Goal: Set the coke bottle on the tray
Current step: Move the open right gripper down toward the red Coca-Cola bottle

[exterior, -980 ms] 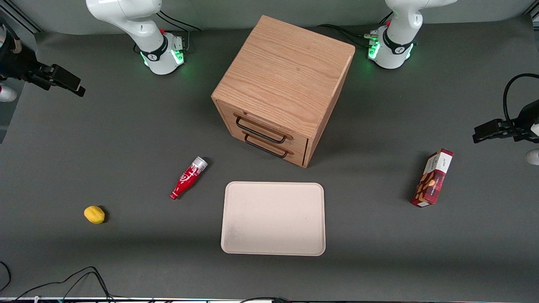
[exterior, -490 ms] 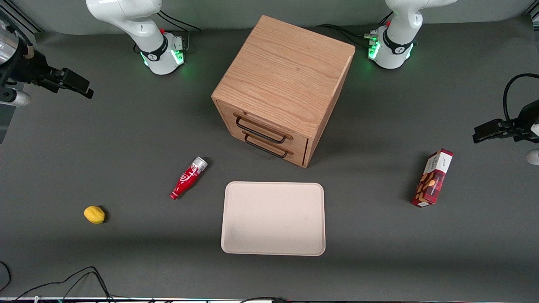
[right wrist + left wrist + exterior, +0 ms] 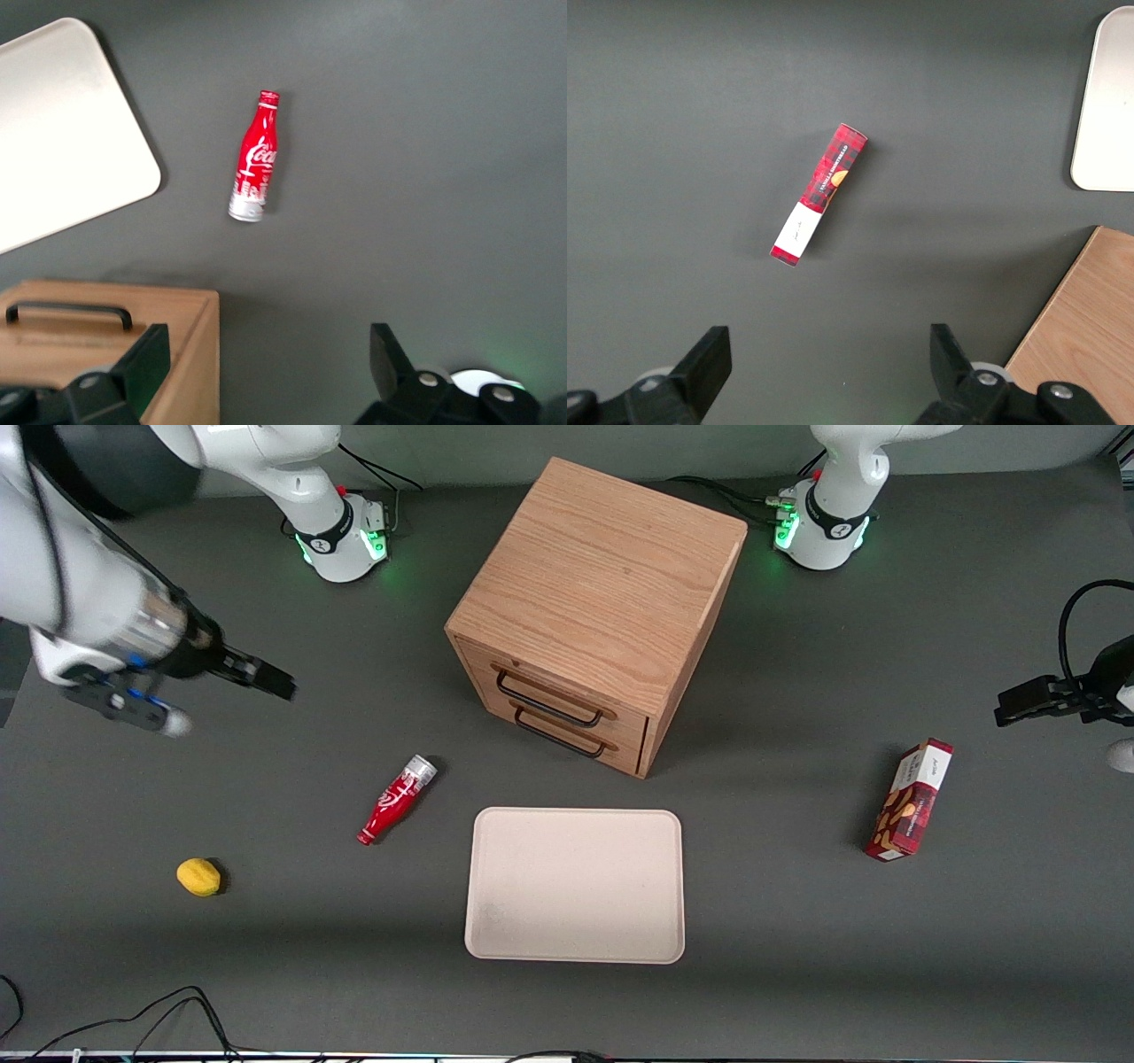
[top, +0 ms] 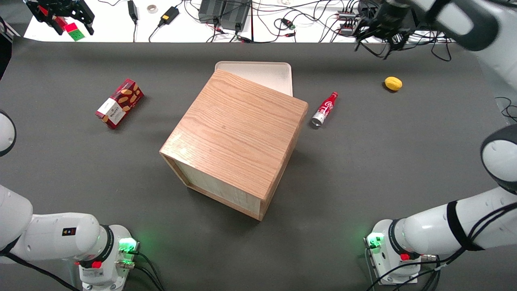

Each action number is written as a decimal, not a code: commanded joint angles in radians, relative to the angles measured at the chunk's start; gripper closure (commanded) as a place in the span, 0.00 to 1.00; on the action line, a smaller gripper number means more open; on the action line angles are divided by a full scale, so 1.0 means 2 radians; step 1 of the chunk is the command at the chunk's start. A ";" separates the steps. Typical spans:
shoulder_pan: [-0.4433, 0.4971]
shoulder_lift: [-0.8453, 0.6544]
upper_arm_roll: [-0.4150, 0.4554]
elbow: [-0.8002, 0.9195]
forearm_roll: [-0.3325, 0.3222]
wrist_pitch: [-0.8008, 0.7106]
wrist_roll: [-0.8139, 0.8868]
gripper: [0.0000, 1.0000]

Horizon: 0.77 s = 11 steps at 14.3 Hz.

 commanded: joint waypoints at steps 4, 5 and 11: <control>0.015 0.122 0.008 -0.041 -0.001 0.135 0.128 0.00; 0.015 0.139 0.008 -0.050 -0.013 0.153 0.129 0.00; 0.015 0.185 0.009 -0.107 -0.017 0.276 0.160 0.00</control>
